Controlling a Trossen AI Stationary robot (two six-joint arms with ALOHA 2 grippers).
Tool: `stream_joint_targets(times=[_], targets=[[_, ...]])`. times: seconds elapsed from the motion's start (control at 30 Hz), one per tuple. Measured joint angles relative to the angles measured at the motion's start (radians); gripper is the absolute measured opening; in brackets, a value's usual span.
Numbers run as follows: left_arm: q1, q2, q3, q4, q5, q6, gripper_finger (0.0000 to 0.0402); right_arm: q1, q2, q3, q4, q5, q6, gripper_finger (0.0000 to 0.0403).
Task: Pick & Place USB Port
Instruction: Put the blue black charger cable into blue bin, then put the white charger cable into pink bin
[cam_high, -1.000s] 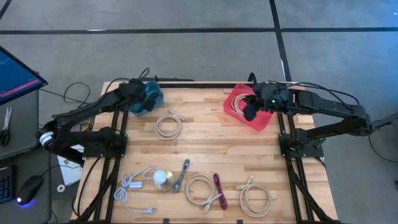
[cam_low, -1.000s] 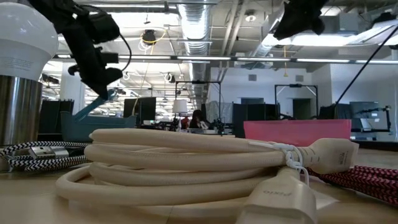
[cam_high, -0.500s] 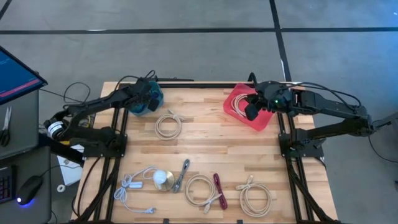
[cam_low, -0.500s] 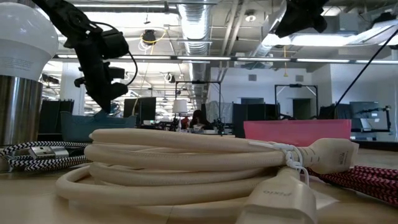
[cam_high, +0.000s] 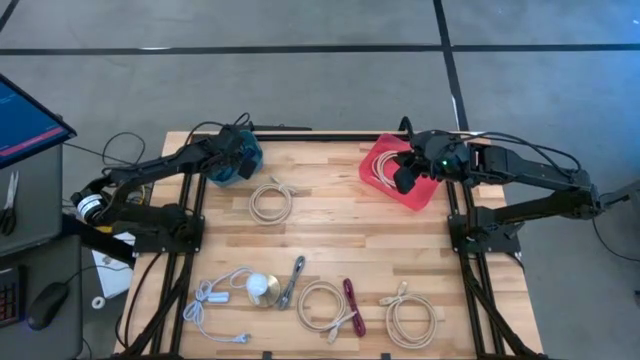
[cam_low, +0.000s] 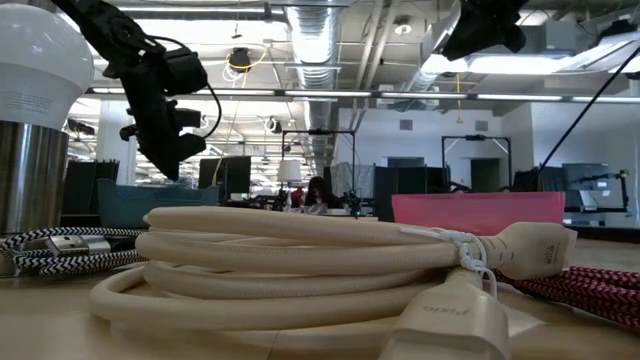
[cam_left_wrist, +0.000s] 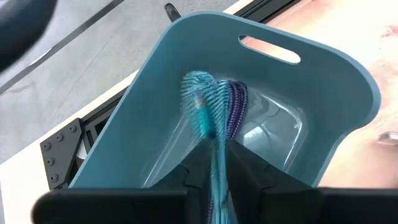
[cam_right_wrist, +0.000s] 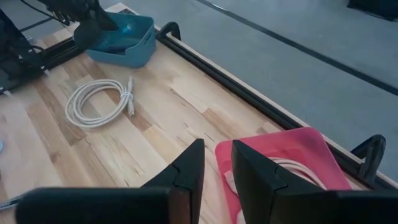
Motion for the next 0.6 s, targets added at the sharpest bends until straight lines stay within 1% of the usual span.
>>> stream_joint_targets(times=[0.17, 0.27, 0.43, 0.6], targets=[[0.000, -0.002, 0.000, 0.000, 0.000, 0.000, 0.0087, 0.000, 0.000, 0.000, 0.000, -0.004, -0.008, 0.0074], [-0.007, -0.032, 0.000, -0.001, 0.021, -0.010, 0.0097, 0.000, 0.000, 0.000, 0.000, -0.006, -0.011, 0.0074], [-0.033, -0.163, 0.000, 0.002, 0.178, -0.017, 0.0093, 0.000, 0.000, 0.000, 0.001, -0.051, -0.059, 0.0074], [-0.083, -0.355, 0.000, 0.036, 0.347, -0.017, 0.0077, 0.000, 0.000, 0.000, 0.032, -0.096, -0.071, 0.0074]])
